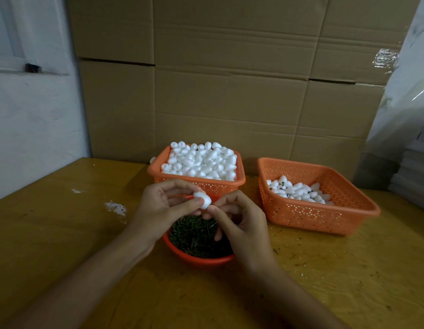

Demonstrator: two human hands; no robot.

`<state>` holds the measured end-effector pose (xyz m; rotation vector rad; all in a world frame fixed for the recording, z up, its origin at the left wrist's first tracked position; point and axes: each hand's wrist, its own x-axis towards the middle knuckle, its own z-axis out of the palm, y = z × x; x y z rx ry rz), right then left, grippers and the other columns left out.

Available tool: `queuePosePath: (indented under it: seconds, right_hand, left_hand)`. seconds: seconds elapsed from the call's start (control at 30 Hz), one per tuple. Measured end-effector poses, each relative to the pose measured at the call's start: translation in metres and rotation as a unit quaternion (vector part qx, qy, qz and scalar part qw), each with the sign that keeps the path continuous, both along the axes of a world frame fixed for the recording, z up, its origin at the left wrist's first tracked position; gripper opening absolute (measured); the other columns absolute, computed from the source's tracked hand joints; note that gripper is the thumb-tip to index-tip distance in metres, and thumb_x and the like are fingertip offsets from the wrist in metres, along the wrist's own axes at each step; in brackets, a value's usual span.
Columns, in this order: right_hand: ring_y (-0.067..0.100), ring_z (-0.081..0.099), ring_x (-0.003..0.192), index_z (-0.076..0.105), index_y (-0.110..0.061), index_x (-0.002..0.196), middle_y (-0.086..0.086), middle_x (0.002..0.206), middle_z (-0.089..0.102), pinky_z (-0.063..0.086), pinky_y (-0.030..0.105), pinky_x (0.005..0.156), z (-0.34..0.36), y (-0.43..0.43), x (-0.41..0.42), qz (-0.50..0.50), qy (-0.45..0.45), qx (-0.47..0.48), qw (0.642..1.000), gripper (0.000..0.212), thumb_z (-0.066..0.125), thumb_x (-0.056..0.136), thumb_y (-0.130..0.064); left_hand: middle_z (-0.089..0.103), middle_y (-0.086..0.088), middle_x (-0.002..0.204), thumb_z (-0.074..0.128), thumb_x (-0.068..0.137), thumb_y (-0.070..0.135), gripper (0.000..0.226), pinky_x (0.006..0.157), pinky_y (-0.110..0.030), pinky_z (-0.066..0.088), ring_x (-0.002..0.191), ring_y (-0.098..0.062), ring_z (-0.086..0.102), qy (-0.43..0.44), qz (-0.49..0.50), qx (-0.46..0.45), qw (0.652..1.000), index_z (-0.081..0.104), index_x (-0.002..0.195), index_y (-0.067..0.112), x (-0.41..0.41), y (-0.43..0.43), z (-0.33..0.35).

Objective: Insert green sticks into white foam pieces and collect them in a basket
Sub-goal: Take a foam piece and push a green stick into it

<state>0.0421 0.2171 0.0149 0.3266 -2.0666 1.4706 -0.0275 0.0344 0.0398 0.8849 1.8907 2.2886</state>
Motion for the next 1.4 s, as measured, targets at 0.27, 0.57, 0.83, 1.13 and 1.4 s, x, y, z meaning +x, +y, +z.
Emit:
queuePosePath:
  seconds: [0.27, 0.57, 0.83, 1.13, 1.4]
  right_hand:
    - [0.02, 0.075, 0.069, 0.067, -0.018, 0.109, -0.009, 0.1, 0.08, 0.061, 0.05, 0.071, 0.0022, 0.0008, -0.0005, 0.005, -0.019, 0.035, 0.999, 0.006, 0.067, 0.103, -0.02]
    - [0.023, 0.074, 0.066, 0.052, -0.019, 0.1, -0.008, 0.099, 0.08, 0.061, 0.049, 0.066, 0.0002, 0.0034, 0.0007, -0.003, -0.022, 0.056, 0.998, 0.015, 0.067, 0.103, -0.019]
    - [0.016, 0.076, 0.068, 0.057, -0.023, 0.109, -0.015, 0.097, 0.08, 0.061, 0.049, 0.069, 0.0017, 0.0, 0.0003, -0.018, -0.031, 0.082, 0.996, 0.014, 0.068, 0.103, -0.027]
    - [0.011, 0.076, 0.072, 0.049, -0.029, 0.111, -0.012, 0.091, 0.08, 0.057, 0.053, 0.074, 0.0015, -0.0007, -0.0009, -0.04, -0.042, 0.143, 0.988, 0.019, 0.066, 0.104, -0.028]
    - [0.003, 0.076, 0.078, 0.042, -0.03, 0.123, -0.023, 0.098, 0.078, 0.06, 0.049, 0.077, 0.0051, -0.001, 0.0019, -0.034, -0.058, 0.171, 0.983, 0.028, 0.064, 0.105, -0.027]
  left_hand:
    - [0.081, -0.01, 0.106, 0.089, 0.069, 0.016, 0.026, 0.075, -0.027, 0.064, 0.093, -0.03, 0.079, -0.005, 0.022, 0.007, 1.0, 0.082, 0.094, 0.017, -0.0017, -0.0008, -0.0014]
    - [0.082, -0.006, 0.105, 0.089, 0.071, 0.015, 0.026, 0.08, -0.024, 0.062, 0.099, -0.022, 0.079, 0.033, 0.019, -0.03, 0.999, 0.082, 0.095, 0.018, -0.0019, -0.0009, -0.0019]
    - [0.081, -0.008, 0.107, 0.089, 0.072, 0.017, 0.028, 0.081, -0.03, 0.064, 0.102, -0.025, 0.078, 0.035, 0.011, -0.027, 0.999, 0.081, 0.098, 0.019, -0.0016, -0.0018, -0.0027]
    - [0.081, -0.002, 0.111, 0.089, 0.074, 0.015, 0.038, 0.092, -0.029, 0.061, 0.108, -0.019, 0.076, 0.075, 0.004, -0.048, 0.996, 0.077, 0.109, 0.021, -0.0007, -0.0012, -0.004]
    - [0.081, -0.001, 0.109, 0.087, 0.077, 0.004, 0.027, 0.088, -0.027, 0.062, 0.11, -0.016, 0.075, 0.134, 0.002, -0.082, 0.987, 0.082, 0.102, 0.014, 0.001, 0.0005, -0.0053]
